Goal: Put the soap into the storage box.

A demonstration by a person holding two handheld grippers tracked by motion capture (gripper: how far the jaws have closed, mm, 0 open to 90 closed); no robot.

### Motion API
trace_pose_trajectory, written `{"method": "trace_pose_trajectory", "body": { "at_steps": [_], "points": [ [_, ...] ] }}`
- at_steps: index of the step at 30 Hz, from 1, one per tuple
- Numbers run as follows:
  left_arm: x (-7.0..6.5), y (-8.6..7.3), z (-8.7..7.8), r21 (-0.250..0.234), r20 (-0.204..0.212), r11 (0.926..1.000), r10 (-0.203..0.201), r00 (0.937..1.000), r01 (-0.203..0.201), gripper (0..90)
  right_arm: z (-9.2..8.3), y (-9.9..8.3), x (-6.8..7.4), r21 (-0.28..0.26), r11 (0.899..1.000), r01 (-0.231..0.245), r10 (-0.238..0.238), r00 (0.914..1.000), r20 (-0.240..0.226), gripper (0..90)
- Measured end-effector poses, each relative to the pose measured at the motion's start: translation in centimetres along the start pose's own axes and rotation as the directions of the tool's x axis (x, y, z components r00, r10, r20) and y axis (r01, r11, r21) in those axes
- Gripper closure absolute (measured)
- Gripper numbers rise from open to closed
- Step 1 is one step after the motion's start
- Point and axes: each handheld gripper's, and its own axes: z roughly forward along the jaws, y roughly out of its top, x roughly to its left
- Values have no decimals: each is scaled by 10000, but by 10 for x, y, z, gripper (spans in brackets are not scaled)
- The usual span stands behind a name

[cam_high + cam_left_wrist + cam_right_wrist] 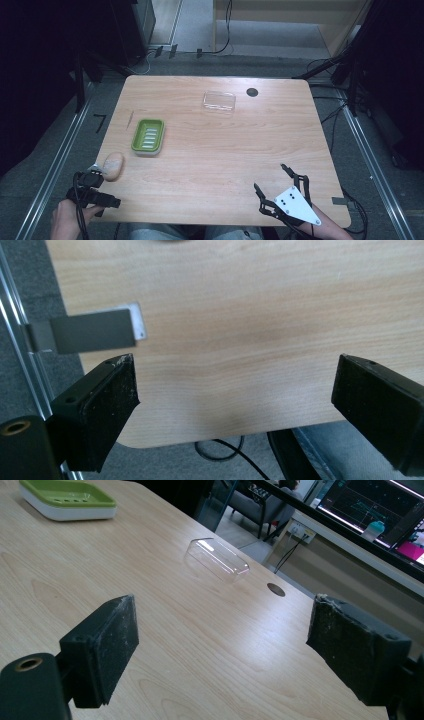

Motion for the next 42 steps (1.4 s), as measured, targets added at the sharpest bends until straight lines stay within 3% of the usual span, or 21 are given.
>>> {"method": "trace_pose_trajectory", "body": {
  "at_steps": [21,29,42],
  "points": [
    [-5,20,-7,-393,60,9990,221,9997,-218,13,-1,-1,-1,58,10000,2,-3,10000,25,132],
    [-7,35,-10,-619,200,9978,247,9995,-234,10,-3,-3,-2,150,9999,52,-54,9999,152,133],
    [-4,63,-5,-659,49,9976,236,9997,-232,9,-6,-5,-3,251,9997,16,-22,9997,246,133]
  ]
}}
